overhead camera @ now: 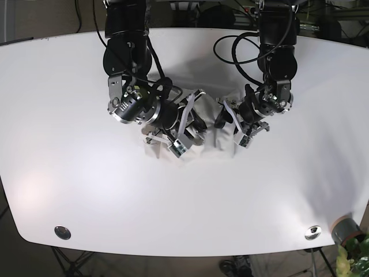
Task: Fold the T-shirt properly
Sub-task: 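Fold the shirt ends together with both grippers toward the middle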
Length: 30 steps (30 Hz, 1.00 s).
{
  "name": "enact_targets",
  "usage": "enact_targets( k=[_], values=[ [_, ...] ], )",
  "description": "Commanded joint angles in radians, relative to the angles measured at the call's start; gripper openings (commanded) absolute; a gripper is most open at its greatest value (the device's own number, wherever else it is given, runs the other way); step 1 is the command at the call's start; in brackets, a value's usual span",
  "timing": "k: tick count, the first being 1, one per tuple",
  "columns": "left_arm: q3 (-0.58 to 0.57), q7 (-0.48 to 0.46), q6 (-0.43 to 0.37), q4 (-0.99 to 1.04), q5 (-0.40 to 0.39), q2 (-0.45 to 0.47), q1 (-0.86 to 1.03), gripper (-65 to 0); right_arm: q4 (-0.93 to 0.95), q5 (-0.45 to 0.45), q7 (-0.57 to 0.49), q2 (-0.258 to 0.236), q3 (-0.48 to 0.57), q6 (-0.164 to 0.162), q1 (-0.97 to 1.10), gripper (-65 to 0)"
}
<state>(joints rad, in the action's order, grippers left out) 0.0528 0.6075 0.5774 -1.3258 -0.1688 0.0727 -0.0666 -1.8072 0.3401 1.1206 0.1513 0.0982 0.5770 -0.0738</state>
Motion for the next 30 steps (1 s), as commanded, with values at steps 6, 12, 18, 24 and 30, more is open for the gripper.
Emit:
enact_targets(
  k=[6, 12, 18, 24, 30],
  values=[
    [-0.001, 0.05, -0.001, 0.002, 0.031, 0.0, 0.004, -40.4, 0.074, 0.023, -0.101, 0.006, 0.004, 0.004, -0.064, -62.3],
    [0.0, 0.05, -0.001, -0.004, 0.03, 0.003, 0.015, -40.4, 0.157, 0.023, -0.135, 0.006, 0.004, 0.004, -0.088, -55.5],
    [0.0, 0.05, -0.001, 0.001, 0.028, 0.002, 0.015, -40.4, 0.218, 0.021, -0.173, 0.006, 0.021, 0.004, -0.105, -23.6],
    [0.002, 0.05, -0.001, -0.001, 0.027, 0.005, 0.015, -40.4, 0.218, 0.017, -0.176, 0.006, 0.13, 0.002, -0.114, -2.7],
    [0.054, 0.045, 0.002, -0.03, 0.024, 0.0, 0.015, -40.4, 0.054, 0.021, -0.176, 0.006, 0.11, 0.005, -0.056, -2.4]
  ],
)
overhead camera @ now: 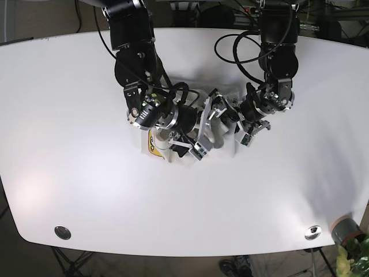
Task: Fold the T-shirt properly
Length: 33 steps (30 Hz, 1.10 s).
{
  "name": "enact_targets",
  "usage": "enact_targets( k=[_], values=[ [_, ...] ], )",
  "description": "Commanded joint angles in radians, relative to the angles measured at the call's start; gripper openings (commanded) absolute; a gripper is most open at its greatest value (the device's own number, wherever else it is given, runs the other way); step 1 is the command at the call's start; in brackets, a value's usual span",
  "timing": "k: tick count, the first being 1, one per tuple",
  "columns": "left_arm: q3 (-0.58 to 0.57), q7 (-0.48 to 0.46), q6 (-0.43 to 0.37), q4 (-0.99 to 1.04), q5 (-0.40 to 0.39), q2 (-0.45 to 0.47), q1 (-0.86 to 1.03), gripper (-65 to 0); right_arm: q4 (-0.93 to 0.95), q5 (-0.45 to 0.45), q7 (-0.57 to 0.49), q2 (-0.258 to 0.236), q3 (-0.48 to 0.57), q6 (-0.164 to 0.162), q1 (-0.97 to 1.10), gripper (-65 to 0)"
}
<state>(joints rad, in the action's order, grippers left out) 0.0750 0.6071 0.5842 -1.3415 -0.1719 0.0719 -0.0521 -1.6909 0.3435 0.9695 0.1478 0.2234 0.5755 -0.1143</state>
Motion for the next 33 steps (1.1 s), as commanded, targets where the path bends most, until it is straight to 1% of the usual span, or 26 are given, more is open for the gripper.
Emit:
enact_targets(
  k=[1, 4, 7, 8, 14, 17, 20, 23, 25, 27, 29, 31, 33],
  values=[
    [0.055, 0.046, -0.003, -0.025, 0.025, -0.001, 0.001, -40.4, -0.082, 0.018, -0.022, 0.009, -0.032, 0.01, -0.011, -2.4],
    [0.113, 0.046, -0.003, -0.077, -0.008, -0.022, 0.001, -40.4, -0.116, 0.019, -0.019, 0.009, -0.069, 0.013, 0.014, -2.4],
    [0.168, 0.049, -0.003, -0.128, -0.048, -0.024, 0.001, -40.4, -0.123, 0.019, -0.019, 0.009, -0.095, 0.015, 0.043, -2.4],
    [0.191, 0.05, -0.003, -0.146, -0.064, -0.024, 0.001, -40.6, -0.127, 0.019, -0.019, -0.001, -0.108, 0.015, 0.057, -2.4],
    [0.248, 0.052, -0.003, -0.261, -0.11, -0.013, 0.037, -40.6, -0.211, 0.019, -0.019, -0.023, -0.112, 0.015, 0.149, -2.4],
    [0.282, 0.052, -0.003, -0.298, -0.13, 0.001, 0.048, -40.6, -0.223, 0.019, -0.019, -0.027, -0.108, 0.015, 0.166, -2.4],
    [0.32, 0.052, -0.003, -0.323, -0.153, 0.007, 0.067, -40.6, -0.225, 0.019, -0.014, -0.027, -0.065, 0.015, 0.207, -2.4],
    [0.368, 0.052, -0.003, -0.335, -0.156, 0.033, 0.087, -40.6, -0.22, 0.013, -0.014, -0.027, -0.026, 0.011, 0.221, -2.4],
    [0.372, 0.052, -0.003, -0.335, -0.157, 0.041, 0.091, -40.6, -0.2, 0.009, -0.014, -0.027, -0.002, 0.007, 0.221, -2.4],
    [0.374, 0.052, -0.002, -0.339, -0.157, 0.056, 0.096, -40.6, -0.163, 0.009, -0.019, -0.027, 0.021, 0.007, 0.215, -2.4],
    [0.375, 0.052, -0.002, -0.358, -0.157, 0.093, 0.117, -40.6, -0.125, 0.009, -0.024, -0.026, 0.041, 0.007, 0.202, -2.4],
    [0.375, 0.052, -0.002, -0.367, -0.157, 0.119, 0.139, -40.6, -0.074, 0.018, -0.047, -0.021, 0.064, 0.007, 0.178, -2.4],
    [0.375, 0.052, -0.002, -0.372, -0.157, 0.139, 0.142, -40.6, 0.002, 0.009, -0.083, -0.01, 0.095, 0.005, 0.138, -2.4]
  ],
)
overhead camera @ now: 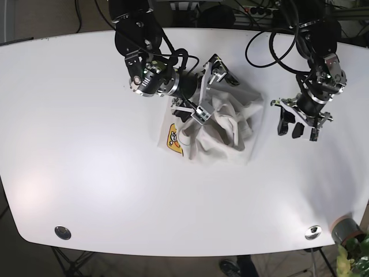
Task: Fold the T-shirt properly
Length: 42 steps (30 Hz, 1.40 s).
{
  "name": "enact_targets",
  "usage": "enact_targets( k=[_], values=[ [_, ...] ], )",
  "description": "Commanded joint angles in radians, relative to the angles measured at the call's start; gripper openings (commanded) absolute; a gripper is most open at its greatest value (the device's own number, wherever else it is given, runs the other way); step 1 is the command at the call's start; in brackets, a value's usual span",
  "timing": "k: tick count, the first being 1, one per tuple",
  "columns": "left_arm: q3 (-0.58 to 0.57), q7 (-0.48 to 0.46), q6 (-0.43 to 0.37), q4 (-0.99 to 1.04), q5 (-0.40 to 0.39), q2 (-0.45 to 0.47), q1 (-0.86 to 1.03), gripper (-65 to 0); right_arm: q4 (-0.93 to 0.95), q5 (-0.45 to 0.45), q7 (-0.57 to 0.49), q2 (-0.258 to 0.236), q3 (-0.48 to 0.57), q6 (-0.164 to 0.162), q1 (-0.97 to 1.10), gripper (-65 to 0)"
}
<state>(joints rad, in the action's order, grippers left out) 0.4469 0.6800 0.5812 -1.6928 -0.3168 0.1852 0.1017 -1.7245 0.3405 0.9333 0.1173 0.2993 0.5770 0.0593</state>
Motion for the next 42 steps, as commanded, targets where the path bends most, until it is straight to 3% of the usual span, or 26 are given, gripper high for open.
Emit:
enact_targets(
  k=[1, 7, 13, 15, 17, 20, 24, 28, 31, 34, 36, 42],
  values=[
    [0.003, -0.021, 0.001, -0.02, -0.012, 0.03, -0.01, -40.6, 0.067, 0.012, -0.063, 0.022, 0.03, 0.004, -0.055, -2.4],
    [0.043, -0.021, 0.001, -0.069, -0.014, 0.06, 0.034, -40.6, 0.261, 0.022, -0.17, 0.04, 0.102, -0.007, -0.158, -5.4],
    [0.068, -0.021, 0.001, -0.092, -0.014, 0.06, 0.045, -40.6, 0.401, 0.022, -0.306, 0.04, 0.229, -0.13, -0.253, -28.9],
    [0.079, -0.021, 0.003, -0.092, -0.014, 0.061, 0.048, -40.6, 0.424, 0.022, -0.322, 0.04, 0.271, -0.168, -0.275, -33.0],
    [0.1, -0.021, 0.003, -0.092, -0.014, 0.061, 0.057, -40.6, 0.452, 0.022, -0.323, 0.04, 0.314, -0.237, -0.306, -36.9],
    [0.102, -0.021, 0.003, -0.092, -0.014, 0.061, 0.059, -40.6, 0.443, 0.022, -0.323, 0.04, 0.363, -0.297, -0.327, -40.4],
    [0.103, -0.021, 0.003, -0.092, -0.014, 0.061, 0.06, -40.6, 0.401, 0.022, -0.323, 0.04, 0.39, -0.349, -0.339, -44.4],
    [0.089, -0.021, 0.003, -0.092, -0.012, 0.06, 0.056, -40.6, 0.396, 0.022, -0.325, 0.04, 0.4, -0.4, -0.384, -38.2],
    [0.062, -0.021, 0.003, -0.094, -0.012, 0.06, 0.059, -40.6, 0.389, 0.022, -0.323, 0.04, 0.42, -0.42, -0.393, -23.3],
    [0.059, -0.021, 0.003, -0.094, -0.012, 0.06, 0.054, -40.6, 0.361, 0.024, -0.323, 0.04, 0.429, -0.42, -0.393, -7.1],
    [0.056, -0.021, 0.003, -0.094, -0.012, 0.06, 0.051, -40.6, 0.314, 0.024, -0.319, 0.04, 0.424, -0.42, -0.385, 0.0],
    [0.023, -0.023, 0.003, -0.095, -0.012, 0.06, 0.034, -40.6, 0.125, 0.024, -0.285, 0.014, 0.278, -0.414, -0.303, 0.0]
  ],
)
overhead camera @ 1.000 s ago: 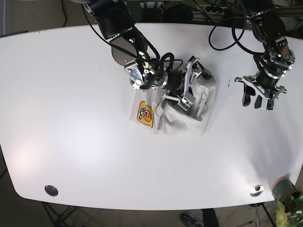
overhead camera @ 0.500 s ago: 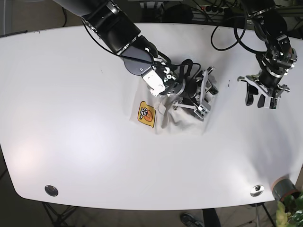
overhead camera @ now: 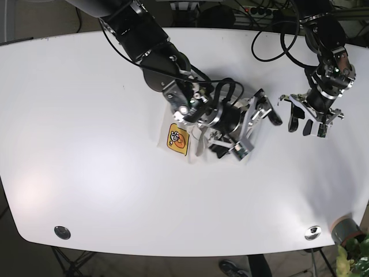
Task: Fold the T-shirt properly
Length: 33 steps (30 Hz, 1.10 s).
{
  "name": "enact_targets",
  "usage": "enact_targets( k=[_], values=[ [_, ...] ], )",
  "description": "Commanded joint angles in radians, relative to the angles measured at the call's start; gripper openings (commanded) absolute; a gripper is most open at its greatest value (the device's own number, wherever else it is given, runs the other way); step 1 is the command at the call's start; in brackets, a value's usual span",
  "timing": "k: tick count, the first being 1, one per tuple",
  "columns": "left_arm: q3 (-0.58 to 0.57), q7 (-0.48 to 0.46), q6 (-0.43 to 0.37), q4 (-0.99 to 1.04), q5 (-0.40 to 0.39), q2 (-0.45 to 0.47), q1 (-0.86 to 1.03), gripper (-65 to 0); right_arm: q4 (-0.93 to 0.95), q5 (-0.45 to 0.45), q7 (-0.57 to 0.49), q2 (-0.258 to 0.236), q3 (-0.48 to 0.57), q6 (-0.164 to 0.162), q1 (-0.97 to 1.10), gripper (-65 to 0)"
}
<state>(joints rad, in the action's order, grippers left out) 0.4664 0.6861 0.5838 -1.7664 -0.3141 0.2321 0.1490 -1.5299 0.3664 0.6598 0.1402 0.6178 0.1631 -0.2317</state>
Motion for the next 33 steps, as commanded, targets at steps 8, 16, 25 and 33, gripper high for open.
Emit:
enact_targets(
  k=[8, 16, 25, 33],
  values=[
    [-0.084, -0.032, 0.0, -0.048, -0.015, 0.01, -0.025, -40.6, -0.137, -0.004, 0.041, -0.103, -0.117, -0.004, 0.015, 0.0],
    [-0.179, -0.033, -0.005, -0.071, -0.009, -0.047, -0.022, -40.6, -0.157, -0.014, 0.042, -0.141, -0.115, -0.003, 0.062, -11.3],
    [-0.239, -0.033, -0.005, -0.046, -0.007, -0.053, -0.007, -40.6, 0.033, -0.016, -0.047, -0.141, -0.115, -0.003, 0.032, -16.8],
    [-0.263, -0.039, -0.003, 0.152, 0.063, -0.06, -0.044, -40.6, 0.105, -0.014, -0.067, -0.144, -0.115, 0.002, 0.002, -28.4]
  ],
)
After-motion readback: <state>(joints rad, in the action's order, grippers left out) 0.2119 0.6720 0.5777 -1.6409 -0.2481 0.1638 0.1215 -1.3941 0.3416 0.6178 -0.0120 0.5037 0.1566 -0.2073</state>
